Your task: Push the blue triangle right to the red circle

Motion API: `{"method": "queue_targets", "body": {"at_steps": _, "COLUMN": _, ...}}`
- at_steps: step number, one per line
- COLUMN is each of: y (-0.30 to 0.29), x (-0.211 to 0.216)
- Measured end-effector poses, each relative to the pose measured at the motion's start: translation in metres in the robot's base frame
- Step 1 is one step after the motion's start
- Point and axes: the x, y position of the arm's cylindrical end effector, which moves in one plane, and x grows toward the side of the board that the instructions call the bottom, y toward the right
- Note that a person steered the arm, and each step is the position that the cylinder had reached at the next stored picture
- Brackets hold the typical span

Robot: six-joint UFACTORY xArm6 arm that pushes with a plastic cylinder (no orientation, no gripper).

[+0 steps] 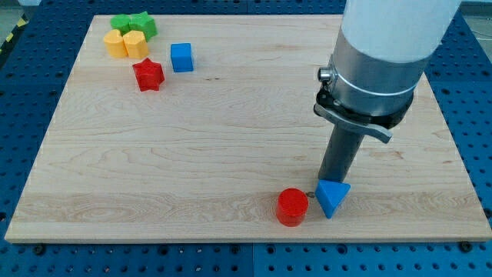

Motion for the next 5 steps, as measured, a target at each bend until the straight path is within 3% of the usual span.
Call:
{"method": "queue_targets", "body": {"at_steps": 2, "y": 0.002, "x": -0.004}}
{"method": "queue_targets", "body": {"at_steps": 4, "y": 0.01, "x": 0.037}}
{"method": "queue_targets", "body": {"at_steps": 5, "y": 0.004, "x": 0.031}}
